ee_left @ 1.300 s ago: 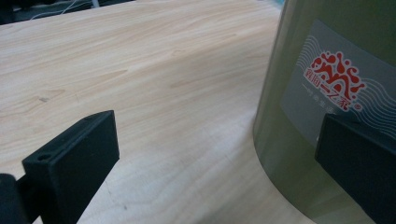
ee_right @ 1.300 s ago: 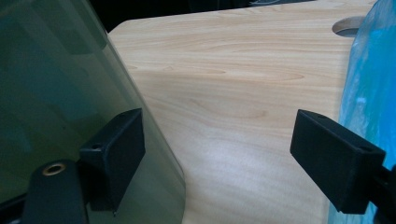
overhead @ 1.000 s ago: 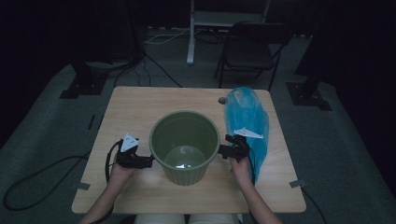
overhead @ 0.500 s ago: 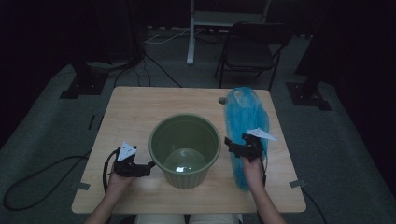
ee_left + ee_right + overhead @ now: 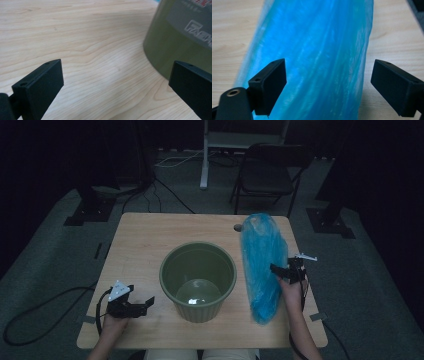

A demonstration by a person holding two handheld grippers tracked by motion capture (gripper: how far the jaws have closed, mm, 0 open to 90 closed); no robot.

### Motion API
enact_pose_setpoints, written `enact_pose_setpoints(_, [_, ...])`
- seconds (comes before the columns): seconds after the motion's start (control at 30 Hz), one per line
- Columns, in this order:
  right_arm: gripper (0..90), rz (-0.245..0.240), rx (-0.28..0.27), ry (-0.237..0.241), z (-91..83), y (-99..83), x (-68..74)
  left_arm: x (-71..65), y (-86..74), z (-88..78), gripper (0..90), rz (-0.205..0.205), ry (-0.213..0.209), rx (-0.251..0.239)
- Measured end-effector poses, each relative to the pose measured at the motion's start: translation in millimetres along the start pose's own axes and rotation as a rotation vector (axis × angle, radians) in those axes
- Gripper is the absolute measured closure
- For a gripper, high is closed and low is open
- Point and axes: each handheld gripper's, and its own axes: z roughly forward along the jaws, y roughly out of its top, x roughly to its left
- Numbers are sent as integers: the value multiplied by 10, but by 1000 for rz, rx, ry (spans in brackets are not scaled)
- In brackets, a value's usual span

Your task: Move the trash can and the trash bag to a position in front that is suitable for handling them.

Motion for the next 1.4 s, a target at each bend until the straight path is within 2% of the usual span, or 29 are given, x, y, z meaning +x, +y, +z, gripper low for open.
enact_pose_setpoints(0.07, [144, 5, 24, -8, 63, -27, -33, 29, -15, -26, 1, -5, 11, -8])
enact_pose_setpoints(0.2, [184, -4, 58, -21, 134, -111, -44, 87, -59, -56, 2, -37, 6, -11])
enact_pose_setpoints(0.33, [306, -25, 57, -39, 94, -138, -25, 95, -71, -76, 2, -34, 0, -16])
enact_pose_setpoints(0.4, [312, -48, 56, -50, 85, -159, -10, 95, -67, -95, 2, -38, -1, -25])
enact_pose_setpoints(0.47, [430, -79, 62, -58, 66, -174, 15, 94, -68, -108, 1, -28, 6, -27])
enact_pose_setpoints(0.5, [436, -93, 69, -68, 59, -179, 30, 97, -73, -110, 1, -29, 8, -26])
enact_pose_setpoints(0.57, [513, -162, 69, -87, 58, -203, 82, 104, -81, -106, 2, -29, 13, -27])
enact_pose_setpoints(0.6, [576, -179, 69, -83, 52, -214, 107, 109, -87, -102, 2, -28, 17, -29])
enact_pose_setpoints(0.77, [790, -210, 58, -50, 29, -263, 177, 143, -116, -117, 2, 4, 32, -35])
enact_pose_setpoints(0.83, [856, -218, 66, -39, 15, -273, 200, 162, -129, -141, 1, 5, 43, -43])
enact_pose_setpoints(0.93, [880, -222, 95, -2, -9, -275, 226, 195, -163, -151, 1, 13, 62, -45])
enact_pose_setpoints(1.0, [888, -216, 110, 29, -43, -297, 236, 208, -178, -149, 2, 28, 79, -23])
enact_pose_setpoints(1.1, [891, -195, 114, 78, -112, -376, 243, 215, -197, -161, 2, 33, 67, -31])
enact_pose_setpoints(1.17, [891, -205, 114, 93, -183, -453, 264, 212, -207, -155, 2, 39, 74, -35])
enact_pose_setpoints(1.23, [891, -185, 115, 131, -267, -536, 258, 210, -212, -142, 2, 48, 75, -30])
enact_pose_setpoints(1.4, [890, -169, 98, 187, -560, -723, 255, 173, -216, -122, 1, 80, 75, -11])
